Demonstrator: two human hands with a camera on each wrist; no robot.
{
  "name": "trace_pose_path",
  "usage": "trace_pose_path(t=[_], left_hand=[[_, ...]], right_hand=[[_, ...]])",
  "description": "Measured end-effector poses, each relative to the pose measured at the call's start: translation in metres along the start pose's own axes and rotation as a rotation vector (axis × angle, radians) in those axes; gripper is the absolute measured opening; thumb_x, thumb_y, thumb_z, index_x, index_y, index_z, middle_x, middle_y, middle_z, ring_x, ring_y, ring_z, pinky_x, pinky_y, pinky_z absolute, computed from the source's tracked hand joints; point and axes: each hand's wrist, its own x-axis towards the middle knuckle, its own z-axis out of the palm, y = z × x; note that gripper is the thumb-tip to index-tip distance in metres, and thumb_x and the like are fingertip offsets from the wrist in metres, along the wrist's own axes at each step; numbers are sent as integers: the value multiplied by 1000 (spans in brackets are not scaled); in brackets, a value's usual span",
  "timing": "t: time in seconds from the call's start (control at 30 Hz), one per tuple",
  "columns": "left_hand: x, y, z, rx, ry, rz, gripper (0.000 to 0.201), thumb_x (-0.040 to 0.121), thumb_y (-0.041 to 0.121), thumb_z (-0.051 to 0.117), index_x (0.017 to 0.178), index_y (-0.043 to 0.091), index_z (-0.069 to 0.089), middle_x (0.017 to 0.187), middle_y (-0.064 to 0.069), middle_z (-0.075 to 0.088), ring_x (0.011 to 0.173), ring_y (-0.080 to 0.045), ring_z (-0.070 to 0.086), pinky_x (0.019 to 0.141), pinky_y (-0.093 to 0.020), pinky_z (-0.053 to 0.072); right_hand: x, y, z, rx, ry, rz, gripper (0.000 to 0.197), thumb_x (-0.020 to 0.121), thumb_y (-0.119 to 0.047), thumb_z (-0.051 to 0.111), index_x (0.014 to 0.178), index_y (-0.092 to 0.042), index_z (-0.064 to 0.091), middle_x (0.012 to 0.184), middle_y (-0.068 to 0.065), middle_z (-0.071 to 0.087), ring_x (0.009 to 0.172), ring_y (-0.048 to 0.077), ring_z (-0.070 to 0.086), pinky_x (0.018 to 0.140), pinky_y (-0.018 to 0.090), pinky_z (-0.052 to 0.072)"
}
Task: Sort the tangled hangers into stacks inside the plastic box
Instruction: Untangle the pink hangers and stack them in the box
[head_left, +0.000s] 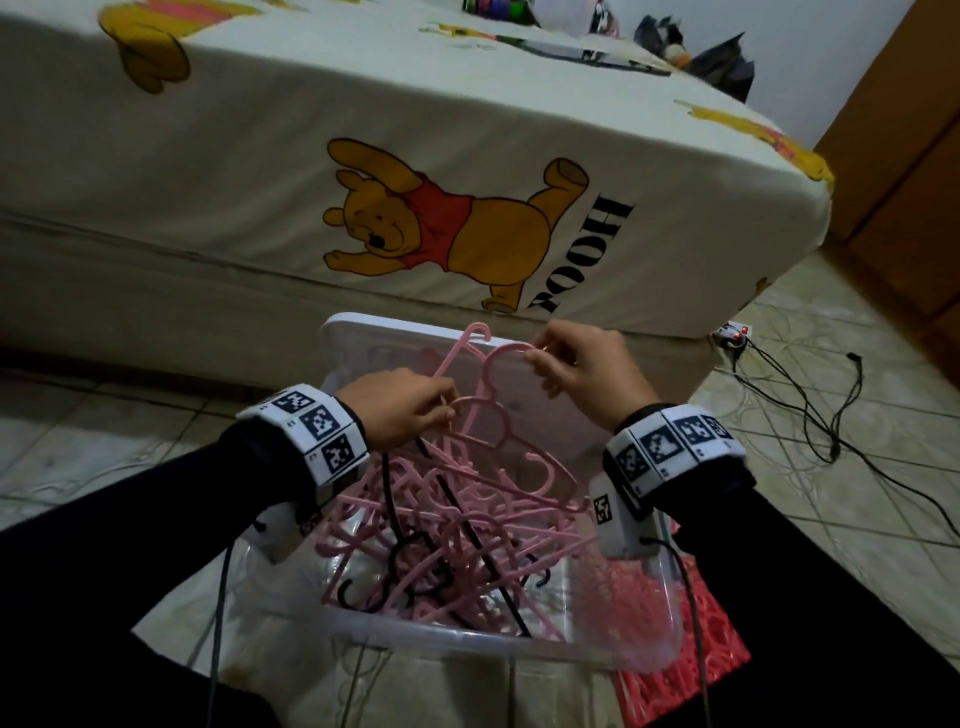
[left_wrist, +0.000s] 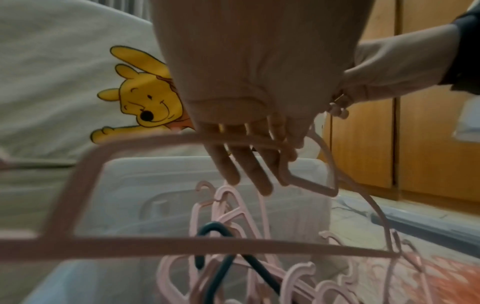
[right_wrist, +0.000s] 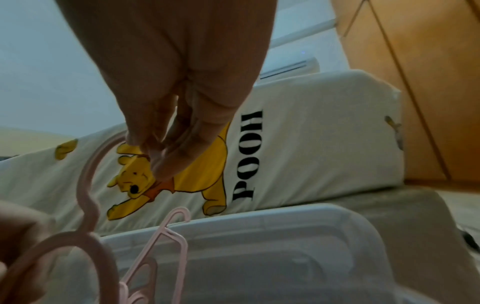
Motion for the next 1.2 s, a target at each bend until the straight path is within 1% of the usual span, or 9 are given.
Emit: trace_pose_path(t=[0.17,0.33,0.6,0.67,0.77,0.93,1.0,1.1,1.2], left_hand=[[2,-12,-10,-20,23,-47,10,100,33,40,92,30,44,84,11,60,65,-4,54,59,-27,41],[0,-34,-31,-20,174,-188,16,100,34,39,95,24,50,89,10,70,88,-18,58,70,-33,42],[0,-41,-39,-215,246,-309,21,100,32,42,101,16,55,90,4,71,93,-22,61,82,-39,48],[1,-40,-40,-243,251,-312,21,99,32,43,102,15,55,90,3,72,94,-22,60,82,-38,48],[2,-37,-38,-281,254,-306,19,99,30,44,100,15,56,89,2,72,93,-20,60,83,-36,47],[0,-34,-38,-310,241,-267,15,100,27,43,98,17,53,87,1,72,73,-9,56,76,-33,47],[0,-34,-39,-303,228,-259,17,100,27,42,99,14,53,87,0,72,69,-5,53,76,-32,46],[1,-32,-38,-293,203,-253,20,101,27,41,102,12,53,88,0,72,73,-19,60,75,-32,49],[0,-29,-36,-346,158,-244,19,101,26,40,101,10,51,90,-2,70,79,-28,63,77,-40,53]], right_hand=[[7,31,14,-98,76,179,13,92,-21,57,92,-9,63,82,7,69,73,19,67,69,28,51],[0,72,41,-541,-340,322,23,94,-20,47,104,-9,65,105,15,67,97,30,64,75,29,44],[-37,87,119,-688,-713,60,37,86,-25,59,121,-16,56,114,14,65,110,32,60,98,37,40],[-47,85,130,-703,-749,28,36,86,-18,58,121,-13,54,116,15,63,107,32,61,93,41,43],[-51,79,137,-785,-772,-5,24,86,-7,51,109,-5,59,108,17,66,98,36,65,77,43,49],[-39,56,123,-814,-818,32,29,91,-13,46,114,-8,63,117,17,62,109,33,60,95,44,43],[-29,41,106,-771,-754,48,26,91,-20,48,108,-13,66,112,14,65,104,31,62,90,39,45],[-13,21,76,-656,-656,40,21,91,-25,51,104,-21,66,108,9,65,98,29,62,75,33,45],[-5,9,49,-535,-515,-3,14,91,-25,53,96,-30,66,104,-1,66,97,22,61,76,33,48]])
